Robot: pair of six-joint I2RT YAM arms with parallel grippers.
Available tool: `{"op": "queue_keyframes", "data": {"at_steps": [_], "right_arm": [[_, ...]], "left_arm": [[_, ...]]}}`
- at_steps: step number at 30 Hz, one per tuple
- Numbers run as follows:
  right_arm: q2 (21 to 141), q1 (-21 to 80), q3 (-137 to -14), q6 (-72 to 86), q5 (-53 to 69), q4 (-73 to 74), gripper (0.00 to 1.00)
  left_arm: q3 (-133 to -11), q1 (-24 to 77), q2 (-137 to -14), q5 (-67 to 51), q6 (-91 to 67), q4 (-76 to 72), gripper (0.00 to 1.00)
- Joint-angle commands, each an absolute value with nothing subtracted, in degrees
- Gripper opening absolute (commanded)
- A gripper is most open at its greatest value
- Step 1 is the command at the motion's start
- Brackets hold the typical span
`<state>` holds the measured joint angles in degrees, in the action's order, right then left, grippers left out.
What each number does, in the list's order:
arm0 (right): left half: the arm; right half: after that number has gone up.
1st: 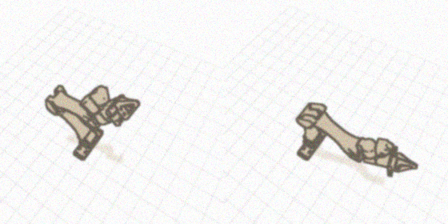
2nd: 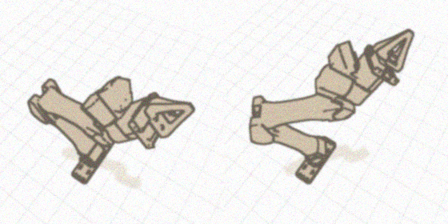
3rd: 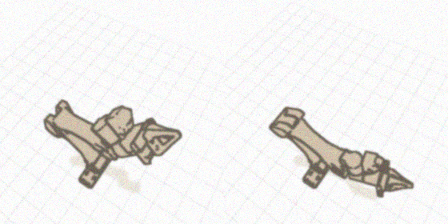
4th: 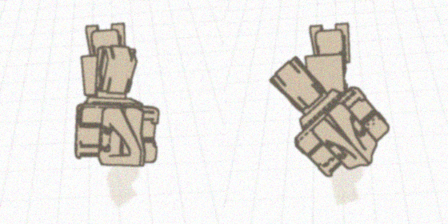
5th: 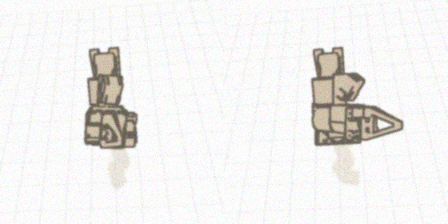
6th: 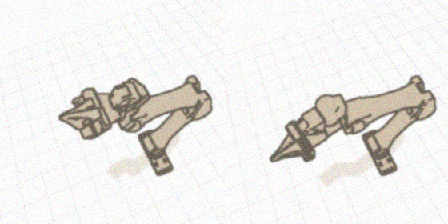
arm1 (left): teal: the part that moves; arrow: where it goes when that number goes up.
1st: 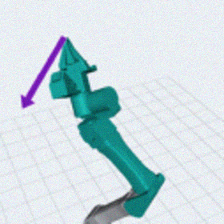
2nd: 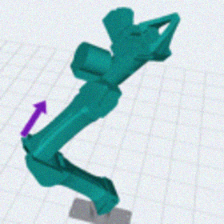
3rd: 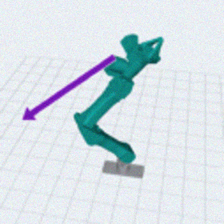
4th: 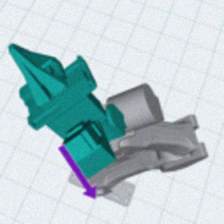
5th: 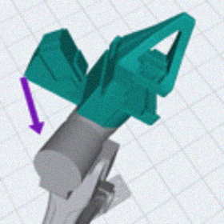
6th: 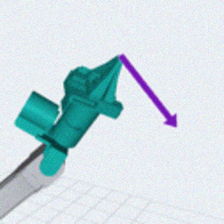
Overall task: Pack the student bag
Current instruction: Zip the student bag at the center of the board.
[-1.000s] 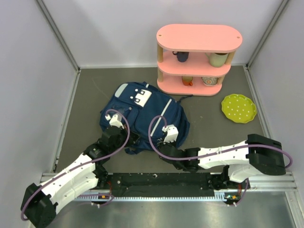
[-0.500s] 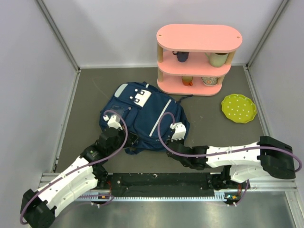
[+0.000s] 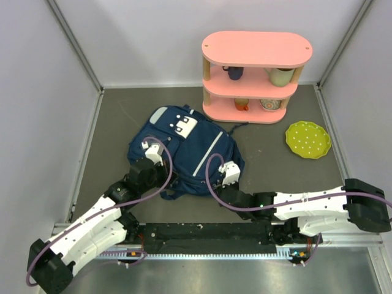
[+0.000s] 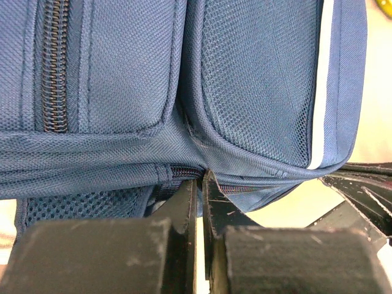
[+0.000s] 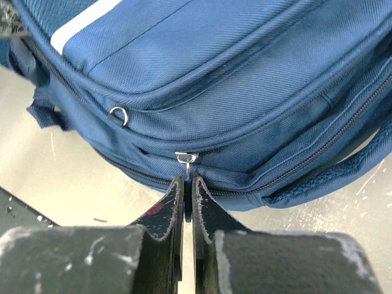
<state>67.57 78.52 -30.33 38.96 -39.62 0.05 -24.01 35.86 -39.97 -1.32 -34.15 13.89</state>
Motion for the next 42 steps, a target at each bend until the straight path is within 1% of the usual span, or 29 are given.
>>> {"op": "queue_keyframes", "data": {"at_steps": [1,2,3,4,5,6,7,9,10,12,14,16,19,21,24,27,30,33,35,36,39,42], "right_arm": [[67.8,82.7,-31.7,37.2,-42.0,1.2,0.0],[68.2,83.1,-32.0,37.4,-41.8,0.9,0.0],[68.6,83.5,-32.2,37.3,-41.4,0.4,0.0],[69.2,84.3,-32.3,37.1,-41.2,0.4,0.0],[69.5,84.5,-32.6,37.4,-41.3,-1.1,0.0],[69.7,84.5,-32.8,38.2,-41.0,-1.6,0.0],[70.0,84.5,-32.7,38.4,-40.7,-2.0,0.0],[69.9,84.5,-32.5,38.9,-41.2,-2.3,0.0],[69.4,84.5,-32.1,39.2,-41.5,-2.3,0.0],[68.7,84.5,-31.5,39.9,-42.4,-2.3,0.0],[67.7,84.2,-30.7,40.3,-42.5,-2.4,0.0],[66.9,84.2,-30.2,40.5,-42.5,-2.4,0.0],[66.5,83.9,-29.7,40.6,-42.5,-2.4,0.0],[66.0,83.8,-29.3,40.9,-42.5,-2.4,0.0],[65.7,83.1,-28.9,41.3,-42.4,-2.4,0.0],[65.5,82.8,-28.9,41.4,-42.2,-2.4,0.0],[65.3,82.4,-29.2,41.4,-42.0,-2.4,0.0],[65.2,81.7,-29.5,41.3,-41.7,-2.4,0.0],[65.3,81.6,-29.7,41.3,-41.7,-2.4,0.0],[65.3,81.6,-29.8,41.1,-41.7,-2.5,0.0],[65.0,81.6,-29.5,41.1,-41.5,-2.5,0.0],[64.5,81.6,-29.1,41.3,-41.2,-2.5,0.0]], "left_arm": [[-31.3,35.2,-41.2,-2.4,-25.4,18.7,0.0],[-31.9,35.2,-41.0,-0.9,-26.1,19.8,0.01],[-33.0,35.2,-41.0,3.9,-27.1,21.1,0.09],[-33.5,35.2,-40.8,6.0,-30.6,24.4,0.37],[-33.7,35.1,-40.2,7.7,-32.6,25.7,0.57],[-33.5,35.0,-39.6,8.3,-34.7,26.9,0.67],[-33.0,35.1,-38.6,7.7,-38.9,27.7,0.83],[-30.2,35.1,-34.6,3.6,-43.3,27.8,0.89],[-28.5,35.2,-31.1,2.0,-47.9,25.3,0.99],[-21.9,35.3,-27.4,-1.9,-55.3,22.2,0.99],[-15.2,36.1,-20.9,-2.2,-60.2,17.7,0.99],[-11.3,36.7,-15.5,-1.0,-64.4,15.9,0.99],[-9.8,37.4,-12.9,-0.5,-67.2,16.0,0.99],[-9.4,38.0,-13.4,1.9,-69.7,14.6,0.99],[-8.8,40.9,-17.0,5.9,-72.1,9.3,0.99],[-9.4,46.1,-22.3,10.6,-74.0,2.1,0.99],[-11.8,56.4,-28.5,18.6,-76.4,-1.3,0.99],[-12.1,63.3,-33.0,26.2,-79.6,-4.7,0.99],[-10.8,64.9,-35.6,29.2,-81.4,-9.2,0.99],[-9.1,65.7,-36.4,30.0,-81.4,-16.0,0.99],[-7.6,67.1,-39.5,33.0,-80.1,-25.7,0.97],[-7.3,68.2,-42.8,34.6,-79.2,-30.7,0.96]]}}
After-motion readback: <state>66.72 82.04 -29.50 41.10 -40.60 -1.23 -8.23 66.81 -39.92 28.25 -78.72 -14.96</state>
